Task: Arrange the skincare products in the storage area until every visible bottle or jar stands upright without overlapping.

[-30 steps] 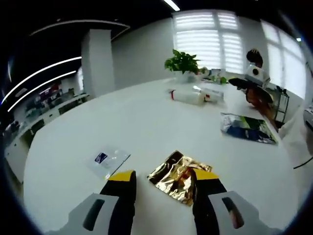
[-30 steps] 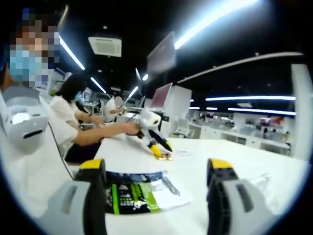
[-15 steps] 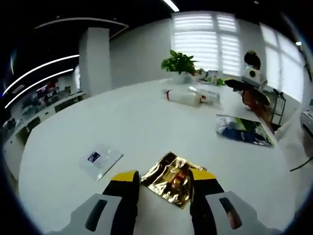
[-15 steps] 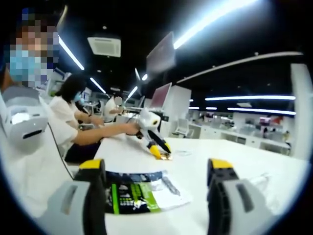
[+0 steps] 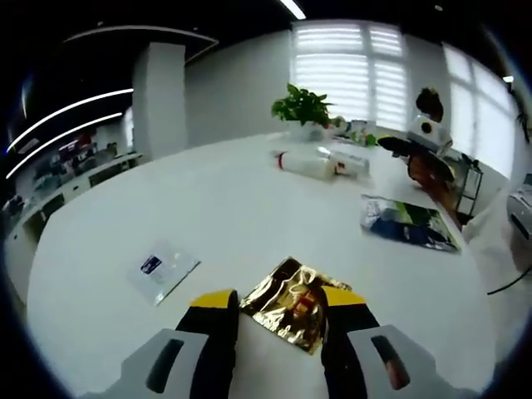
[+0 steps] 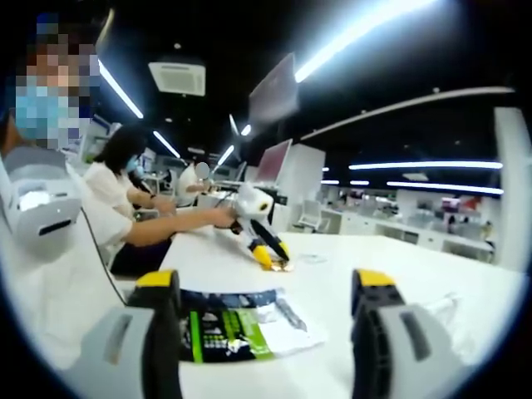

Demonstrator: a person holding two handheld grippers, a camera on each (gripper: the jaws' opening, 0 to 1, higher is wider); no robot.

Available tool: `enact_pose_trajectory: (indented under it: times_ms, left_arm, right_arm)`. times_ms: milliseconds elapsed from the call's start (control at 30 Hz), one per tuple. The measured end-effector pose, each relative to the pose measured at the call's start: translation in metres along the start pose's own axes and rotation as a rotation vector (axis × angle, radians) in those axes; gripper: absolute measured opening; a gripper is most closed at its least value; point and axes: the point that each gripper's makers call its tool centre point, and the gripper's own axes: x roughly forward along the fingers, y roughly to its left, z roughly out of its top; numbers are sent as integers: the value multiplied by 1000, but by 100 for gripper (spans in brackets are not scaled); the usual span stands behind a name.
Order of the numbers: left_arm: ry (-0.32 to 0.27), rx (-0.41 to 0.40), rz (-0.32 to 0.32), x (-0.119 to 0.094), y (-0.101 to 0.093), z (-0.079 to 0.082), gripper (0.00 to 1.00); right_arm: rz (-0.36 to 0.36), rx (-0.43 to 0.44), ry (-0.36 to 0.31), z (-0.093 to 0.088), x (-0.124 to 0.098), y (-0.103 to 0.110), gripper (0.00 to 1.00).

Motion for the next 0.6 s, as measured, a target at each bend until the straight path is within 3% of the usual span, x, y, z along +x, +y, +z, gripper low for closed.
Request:
enact_pose_trajectory:
  times_ms: [600]
  left_arm:
    - [6, 40, -10, -1, -7, 1, 29]
  right_arm:
    - [4, 0, 8, -2, 0, 1, 84]
